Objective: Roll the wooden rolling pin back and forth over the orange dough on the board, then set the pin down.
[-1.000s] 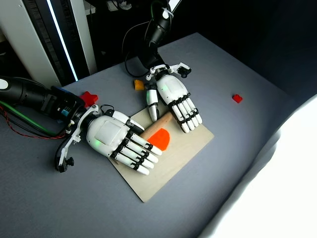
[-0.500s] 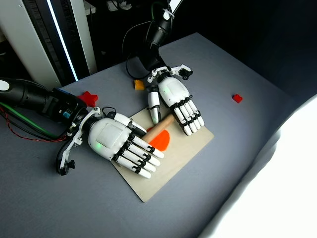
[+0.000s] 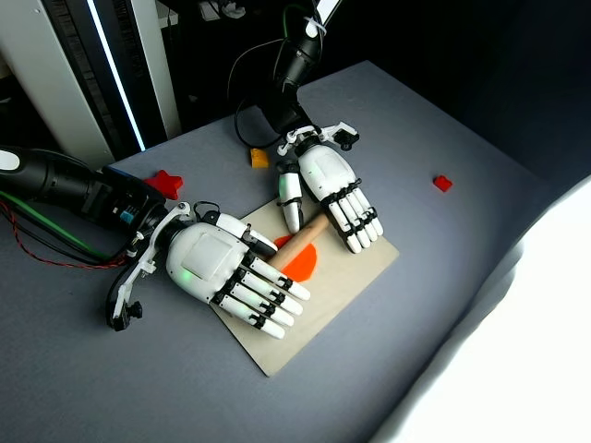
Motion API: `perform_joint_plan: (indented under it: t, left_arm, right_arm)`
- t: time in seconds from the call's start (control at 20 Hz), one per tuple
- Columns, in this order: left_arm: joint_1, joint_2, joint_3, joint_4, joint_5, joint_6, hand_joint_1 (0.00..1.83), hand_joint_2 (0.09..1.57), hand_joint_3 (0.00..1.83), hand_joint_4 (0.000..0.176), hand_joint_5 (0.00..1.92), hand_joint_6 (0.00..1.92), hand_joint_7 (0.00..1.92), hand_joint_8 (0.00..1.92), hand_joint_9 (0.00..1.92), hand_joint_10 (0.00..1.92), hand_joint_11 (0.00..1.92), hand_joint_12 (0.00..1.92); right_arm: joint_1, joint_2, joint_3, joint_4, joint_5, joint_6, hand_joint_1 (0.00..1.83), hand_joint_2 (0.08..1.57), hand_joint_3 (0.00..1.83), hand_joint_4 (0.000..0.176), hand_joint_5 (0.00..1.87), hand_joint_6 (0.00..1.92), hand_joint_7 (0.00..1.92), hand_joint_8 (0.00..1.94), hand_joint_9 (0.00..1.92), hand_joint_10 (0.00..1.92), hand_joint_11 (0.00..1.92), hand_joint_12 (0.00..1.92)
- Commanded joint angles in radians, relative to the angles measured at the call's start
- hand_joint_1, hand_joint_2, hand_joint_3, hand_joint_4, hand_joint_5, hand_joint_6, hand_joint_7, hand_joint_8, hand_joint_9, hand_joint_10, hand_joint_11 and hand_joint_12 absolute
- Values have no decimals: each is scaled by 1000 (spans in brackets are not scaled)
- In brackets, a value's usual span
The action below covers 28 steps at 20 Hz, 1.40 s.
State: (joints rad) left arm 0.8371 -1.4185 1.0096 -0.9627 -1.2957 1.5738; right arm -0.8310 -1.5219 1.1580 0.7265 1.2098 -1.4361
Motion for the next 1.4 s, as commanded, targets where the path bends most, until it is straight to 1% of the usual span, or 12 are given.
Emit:
perform_joint_plan:
  t: [0.0, 0.4, 0.65, 0.85, 1.1, 1.35]
  left_arm:
    - [-9, -1, 7, 36, -97, 0, 0, 1365, 3, 0, 0, 0, 0, 0, 0, 0, 0, 0]
    - [-29, -1, 23, 33, -95, -4, 0, 1367, 4, 0, 0, 0, 0, 0, 0, 0, 0, 0]
    - [-32, -3, 32, 32, -81, -4, 0, 1371, 5, 0, 0, 0, 0, 0, 0, 0, 0, 0]
    - [-35, -7, 41, 23, -75, -3, 0, 1378, 8, 0, 0, 0, 0, 0, 0, 0, 0, 0]
    - [-47, -14, 62, 11, -39, 4, 0, 1376, 6, 0, 0, 0, 0, 0, 0, 0, 0, 0]
    - [-50, -19, 78, 0, -36, 9, 0, 1375, 5, 0, 0, 0, 0, 0, 0, 0, 0, 0]
  right_arm:
    - [8, 1, 9, -17, 83, 0, 0, 1492, 3, 0, 49, 4, 36, 3, 0, 0, 0, 0]
    - [16, 1, 28, 17, 61, 9, 0, 1465, 0, 0, 42, 1, 30, 1, 0, 0, 0, 0]
    - [24, -2, 43, 33, 53, 14, 0, 1500, 7, 0, 37, 3, 20, 2, 0, 0, 0, 0]
    - [27, -2, 55, 37, 47, 19, 0, 1501, 7, 0, 49, 8, 30, 5, 0, 0, 0, 0]
    - [33, -3, 69, 45, 41, 24, 0, 1497, 5, 0, 56, 10, 36, 6, 0, 0, 0, 0]
    - [37, -4, 80, 49, 37, 28, 0, 1497, 4, 0, 55, 8, 33, 2, 0, 0, 0, 0]
